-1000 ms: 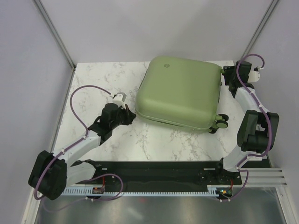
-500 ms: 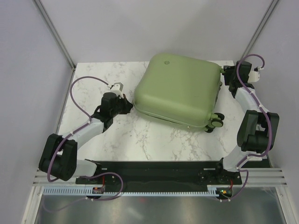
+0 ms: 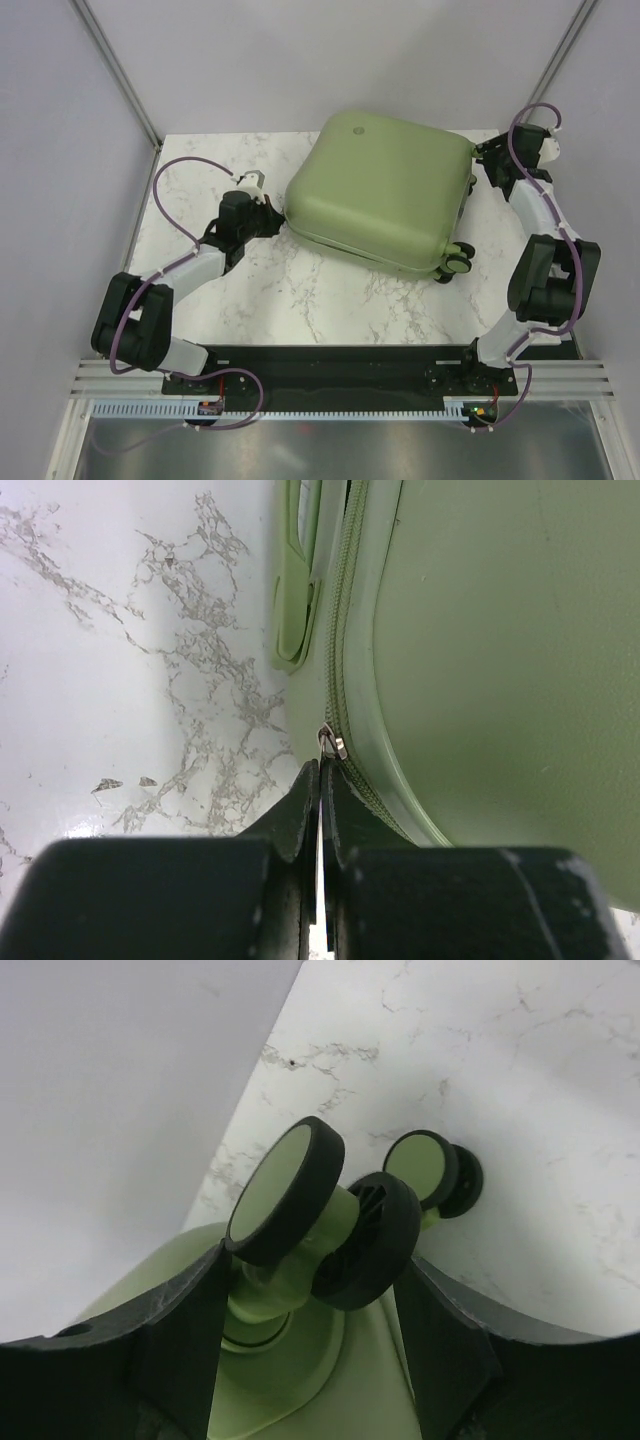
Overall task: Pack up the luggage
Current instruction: Zip the luggage at the center of the board.
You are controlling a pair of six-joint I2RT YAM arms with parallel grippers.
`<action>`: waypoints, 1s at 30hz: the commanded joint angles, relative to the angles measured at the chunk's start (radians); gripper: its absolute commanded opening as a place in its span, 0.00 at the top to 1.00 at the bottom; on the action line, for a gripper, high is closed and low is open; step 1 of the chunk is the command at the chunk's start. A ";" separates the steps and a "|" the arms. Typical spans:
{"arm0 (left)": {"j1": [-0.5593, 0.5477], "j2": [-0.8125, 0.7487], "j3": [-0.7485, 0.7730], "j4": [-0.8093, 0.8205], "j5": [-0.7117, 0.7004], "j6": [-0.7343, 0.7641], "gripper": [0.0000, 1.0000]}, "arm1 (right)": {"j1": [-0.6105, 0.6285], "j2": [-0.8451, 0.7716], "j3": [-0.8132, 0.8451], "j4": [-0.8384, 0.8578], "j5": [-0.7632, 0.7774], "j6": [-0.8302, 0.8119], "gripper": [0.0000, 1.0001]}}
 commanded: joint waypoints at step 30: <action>0.023 0.065 0.031 0.041 -0.018 0.035 0.98 | 0.005 -0.613 -0.066 -1.263 -0.160 -0.655 0.29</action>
